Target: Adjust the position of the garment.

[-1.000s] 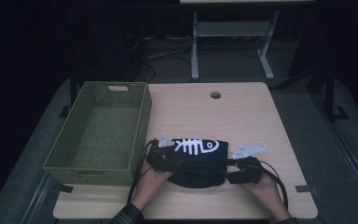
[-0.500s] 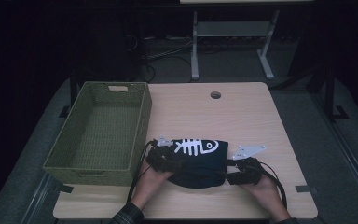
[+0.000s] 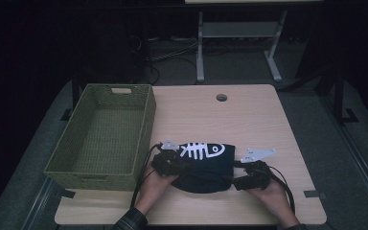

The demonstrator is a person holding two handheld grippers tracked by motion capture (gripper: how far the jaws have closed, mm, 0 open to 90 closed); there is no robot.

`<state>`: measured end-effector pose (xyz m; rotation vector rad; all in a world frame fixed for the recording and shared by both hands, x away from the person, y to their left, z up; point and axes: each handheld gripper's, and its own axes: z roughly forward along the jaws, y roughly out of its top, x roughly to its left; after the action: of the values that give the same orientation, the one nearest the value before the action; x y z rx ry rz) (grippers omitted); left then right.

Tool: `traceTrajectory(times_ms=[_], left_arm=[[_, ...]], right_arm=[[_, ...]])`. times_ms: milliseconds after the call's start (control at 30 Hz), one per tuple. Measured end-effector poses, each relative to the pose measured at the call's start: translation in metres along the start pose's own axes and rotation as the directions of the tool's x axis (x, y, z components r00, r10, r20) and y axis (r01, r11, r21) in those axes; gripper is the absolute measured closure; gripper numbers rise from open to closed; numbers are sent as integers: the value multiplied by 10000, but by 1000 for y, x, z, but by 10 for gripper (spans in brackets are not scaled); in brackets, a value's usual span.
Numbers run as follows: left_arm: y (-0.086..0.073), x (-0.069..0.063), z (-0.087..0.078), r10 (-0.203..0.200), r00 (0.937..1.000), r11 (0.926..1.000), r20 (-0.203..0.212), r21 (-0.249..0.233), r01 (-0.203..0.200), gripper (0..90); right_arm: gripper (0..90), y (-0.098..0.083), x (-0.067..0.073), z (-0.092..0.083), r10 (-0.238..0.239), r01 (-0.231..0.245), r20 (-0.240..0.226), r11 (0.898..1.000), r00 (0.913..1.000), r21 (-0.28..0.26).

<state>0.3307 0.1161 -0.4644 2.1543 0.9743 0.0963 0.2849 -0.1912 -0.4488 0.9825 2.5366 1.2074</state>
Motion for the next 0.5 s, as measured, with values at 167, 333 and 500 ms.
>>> traceTrajectory(times_ms=[167,333,500], left_arm=[[3,-4,-1,310,9995,9994,-110,171,-308,661],[5,-4,-1,455,9988,9987,-160,244,-451,681],[5,-4,-1,473,9988,9986,-139,222,-470,682]], right_arm=[[208,-3,-6,-10,131,-120,395,9995,9991,-284],[144,-14,-17,-21,639,-607,881,9974,9941,-381],[92,-32,-28,-31,1188,-1149,1377,9927,9833,-356]])
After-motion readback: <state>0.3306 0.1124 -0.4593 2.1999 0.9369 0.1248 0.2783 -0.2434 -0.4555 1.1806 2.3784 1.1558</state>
